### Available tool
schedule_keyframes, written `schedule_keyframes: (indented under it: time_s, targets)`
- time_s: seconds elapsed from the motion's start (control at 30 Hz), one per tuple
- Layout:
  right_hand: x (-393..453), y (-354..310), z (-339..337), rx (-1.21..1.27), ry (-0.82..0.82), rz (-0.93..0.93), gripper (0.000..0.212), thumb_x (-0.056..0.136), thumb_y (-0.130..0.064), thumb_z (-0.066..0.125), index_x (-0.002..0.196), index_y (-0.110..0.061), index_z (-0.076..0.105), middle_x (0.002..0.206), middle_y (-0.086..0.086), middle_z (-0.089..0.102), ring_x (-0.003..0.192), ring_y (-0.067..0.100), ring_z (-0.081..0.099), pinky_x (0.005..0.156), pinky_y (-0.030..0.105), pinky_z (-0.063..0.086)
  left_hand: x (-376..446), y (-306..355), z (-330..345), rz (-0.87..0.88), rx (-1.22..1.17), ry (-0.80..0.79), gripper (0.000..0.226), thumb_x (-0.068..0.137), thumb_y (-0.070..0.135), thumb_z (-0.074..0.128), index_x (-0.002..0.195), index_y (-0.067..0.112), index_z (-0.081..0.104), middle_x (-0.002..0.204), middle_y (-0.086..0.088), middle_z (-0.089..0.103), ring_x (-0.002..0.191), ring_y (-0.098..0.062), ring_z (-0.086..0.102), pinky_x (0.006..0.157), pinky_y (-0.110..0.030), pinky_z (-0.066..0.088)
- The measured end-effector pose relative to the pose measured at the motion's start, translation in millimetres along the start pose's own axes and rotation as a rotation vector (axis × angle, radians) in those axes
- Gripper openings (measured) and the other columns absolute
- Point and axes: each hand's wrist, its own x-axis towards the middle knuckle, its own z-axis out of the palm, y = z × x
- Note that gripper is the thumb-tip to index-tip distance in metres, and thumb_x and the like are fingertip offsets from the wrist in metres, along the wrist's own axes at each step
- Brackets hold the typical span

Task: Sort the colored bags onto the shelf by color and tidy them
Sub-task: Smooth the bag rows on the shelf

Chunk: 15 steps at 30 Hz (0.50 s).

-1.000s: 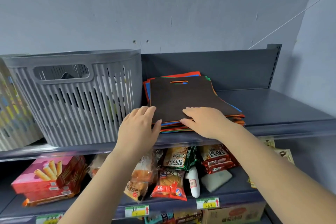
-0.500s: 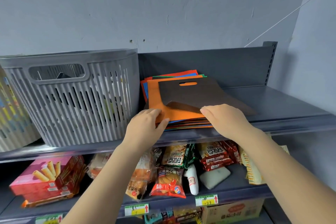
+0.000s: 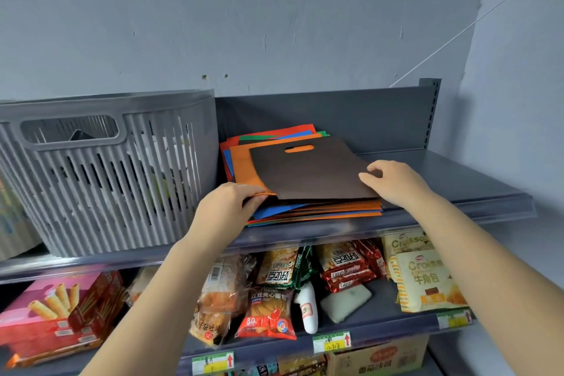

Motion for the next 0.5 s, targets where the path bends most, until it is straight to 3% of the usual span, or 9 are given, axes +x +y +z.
schedule_keyframes:
  time_s: [0.13, 0.23, 0.37, 0.43, 0.5]
  targets:
    - [13, 11, 1, 0.049, -0.088, 0.093, 0.061, 0.094, -0.047, 0.047, 0.141, -0.009, 0.039, 0.146, 0.008, 0.042, 0.131, 0.027, 0.041, 0.102, 0.036, 0.037, 11, 5, -4, -0.093, -0.023, 0.079, 0.030, 0.092, 0.034, 0.056, 0.114, 0.016, 0.068, 0.110, -0.002, 0.068, 0.102, -0.022, 0.061, 0.084, -0.030, 0.046]
    - [18, 17, -1, 0.135, -0.037, 0.150, 0.067, 0.090, -0.042, 0.058, 0.140, -0.002, 0.039, 0.145, 0.013, 0.042, 0.132, 0.031, 0.041, 0.103, 0.036, 0.036, 19, 4, -3, -0.270, 0.012, 0.066, 0.045, 0.089, 0.052, 0.051, 0.110, 0.013, 0.064, 0.097, -0.003, 0.065, 0.085, -0.018, 0.059, 0.071, -0.028, 0.046]
    - [23, 23, -3, 0.281, 0.071, 0.160, 0.059, 0.085, -0.021, 0.069, 0.135, 0.001, 0.047, 0.138, 0.017, 0.050, 0.128, 0.031, 0.046, 0.104, 0.036, 0.035, 21, 10, -1, -0.349, -0.045, 0.055, 0.053, 0.088, 0.058, 0.047, 0.100, 0.010, 0.065, 0.085, -0.002, 0.062, 0.076, -0.014, 0.055, 0.066, -0.025, 0.043]
    - [25, 24, -3, 0.310, 0.087, 0.147, 0.052, 0.084, -0.017, 0.070, 0.130, 0.002, 0.053, 0.135, 0.017, 0.053, 0.126, 0.030, 0.048, 0.103, 0.036, 0.037, 21, 15, -3, -0.394, -0.187, 0.061, 0.056, 0.089, 0.058, 0.043, 0.097, 0.007, 0.065, 0.085, -0.004, 0.063, 0.076, -0.013, 0.053, 0.065, -0.024, 0.041]
    - [26, 25, -2, 0.319, 0.084, 0.141, 0.045, 0.085, -0.019, 0.069, 0.125, 0.000, 0.058, 0.130, 0.017, 0.057, 0.121, 0.032, 0.051, 0.098, 0.036, 0.040, 24, 19, -7, -0.495, -0.354, 0.066, 0.055, 0.091, 0.057, 0.040, 0.082, 0.007, 0.061, 0.073, -0.006, 0.063, 0.065, -0.014, 0.051, 0.058, -0.025, 0.038]
